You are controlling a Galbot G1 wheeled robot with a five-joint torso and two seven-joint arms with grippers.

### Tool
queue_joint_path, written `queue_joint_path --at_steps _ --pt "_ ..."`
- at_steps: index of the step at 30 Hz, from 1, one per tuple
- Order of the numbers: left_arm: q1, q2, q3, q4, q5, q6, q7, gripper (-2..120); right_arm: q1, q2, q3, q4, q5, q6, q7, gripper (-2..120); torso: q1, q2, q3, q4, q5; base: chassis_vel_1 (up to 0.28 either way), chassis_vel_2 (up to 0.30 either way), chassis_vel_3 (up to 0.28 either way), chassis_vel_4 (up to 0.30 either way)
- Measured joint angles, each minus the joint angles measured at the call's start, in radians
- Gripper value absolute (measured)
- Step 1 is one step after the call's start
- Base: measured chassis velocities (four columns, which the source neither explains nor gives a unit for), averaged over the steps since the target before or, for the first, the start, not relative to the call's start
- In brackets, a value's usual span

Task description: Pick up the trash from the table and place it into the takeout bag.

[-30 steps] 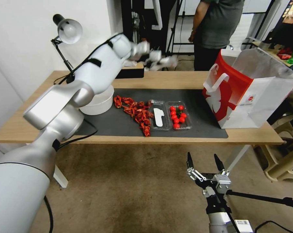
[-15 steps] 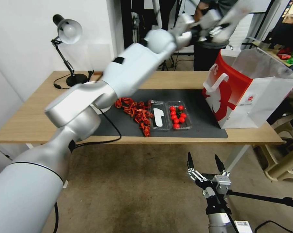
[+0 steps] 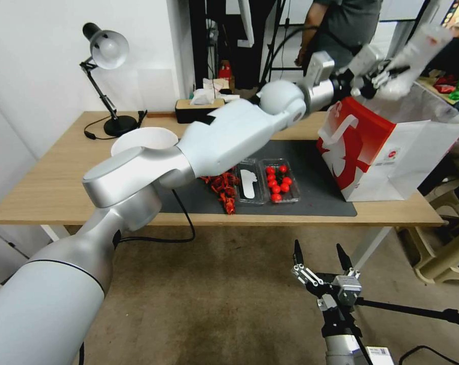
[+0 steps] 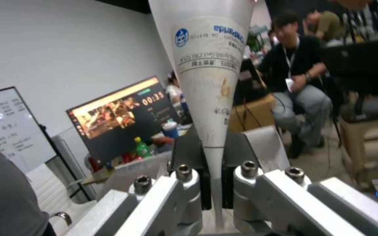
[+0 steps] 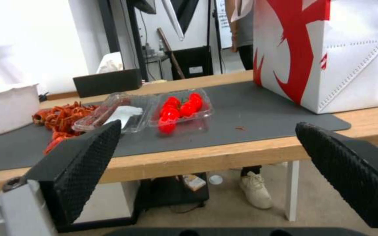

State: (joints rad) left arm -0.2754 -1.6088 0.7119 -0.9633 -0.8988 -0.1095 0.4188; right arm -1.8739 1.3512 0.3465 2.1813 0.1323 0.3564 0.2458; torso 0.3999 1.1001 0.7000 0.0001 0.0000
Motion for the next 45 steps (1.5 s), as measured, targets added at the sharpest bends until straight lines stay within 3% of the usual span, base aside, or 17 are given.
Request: queue_joint_path --at_steps 10,25,30,33,36,37,39,40,42,43,45 --pt "-0.001 0.001 0.028 0.004 0.06 0.025 0.007 3 -0.003 0.001 0.001 -0.003 0.0 0.0 0.0 100 0.0 0.0 0.0 -0.0001 -0.0001 0.0 0.0 0.0 0.0" --pt "-0.014 0.001 0.026 -0.006 0.086 0.065 0.005 56 -0.013 0.002 0.0 0.0 0.0 0.0 -0.002 100 0.0 0.0 0.0 -0.0001 -0.0001 0.0 0.0 0.0 0.0" --pt "-0.007 0.006 -0.021 -0.01 0.107 0.074 -0.003 76 -0.016 0.001 0.001 0.006 0.001 0.0 -0.003 100 0.0 0.0 0.0 -0.0002 0.0 0.0 0.0 0.0 0.0" --pt "-0.004 0.013 -0.034 -0.016 0.113 0.077 -0.014 81 -0.018 0.001 0.001 0.007 0.001 0.0 -0.003 100 0.0 0.0 0.0 -0.0003 -0.0001 0.0 0.0 0.0 0.0" --pt "0.035 0.1 -0.087 -0.119 0.121 0.137 -0.062 97 -0.023 0.002 0.002 0.01 0.001 0.064 -0.004 100 0.0 0.0 0.0 -0.0004 -0.0001 0.0 0.0 0.0 0.0" --pt "0.035 0.1 -0.087 -0.119 0.121 0.137 -0.062 97 -0.023 0.002 0.002 0.01 0.001 0.064 -0.004 100 0.0 0.0 0.0 -0.0004 -0.0001 0.0 0.0 0.0 0.0" --pt "0.089 0.19 -0.119 -0.225 0.124 0.199 -0.093 99 -0.028 0.001 0.003 0.013 0.001 0.078 -0.005 100 0.0 0.0 0.0 -0.0002 -0.0005 0.0 0.0 0.0 0.0" --pt "0.089 0.19 -0.119 -0.225 0.124 0.199 -0.093 99 -0.028 0.001 0.003 0.013 0.001 0.078 -0.005 100 0.0 0.0 0.0 -0.0002 -0.0005 0.0 0.0 0.0 0.0" --pt "0.15 0.278 -0.156 -0.31 0.149 0.218 -0.098 100 -0.03 0.0 0.003 0.013 0.001 0.078 -0.006 100 0.0 0.0 0.0 0.0002 -0.0007 0.0 0.0 0.0 0.0" --pt "0.15 0.278 -0.156 -0.31 0.149 0.218 -0.098 100 -0.03 0.0 0.003 0.013 0.001 0.078 -0.006 100 0.0 0.0 0.0 0.0002 -0.0007 0.0 0.0 0.0 0.0" --pt "0.243 0.388 -0.225 -0.421 0.17 0.242 -0.105 100 -0.03 -0.003 0.003 0.014 0.001 0.078 -0.007 100 0.0 0.0 0.0 0.0 -0.0008 0.0 0.0 0.0 0.0"
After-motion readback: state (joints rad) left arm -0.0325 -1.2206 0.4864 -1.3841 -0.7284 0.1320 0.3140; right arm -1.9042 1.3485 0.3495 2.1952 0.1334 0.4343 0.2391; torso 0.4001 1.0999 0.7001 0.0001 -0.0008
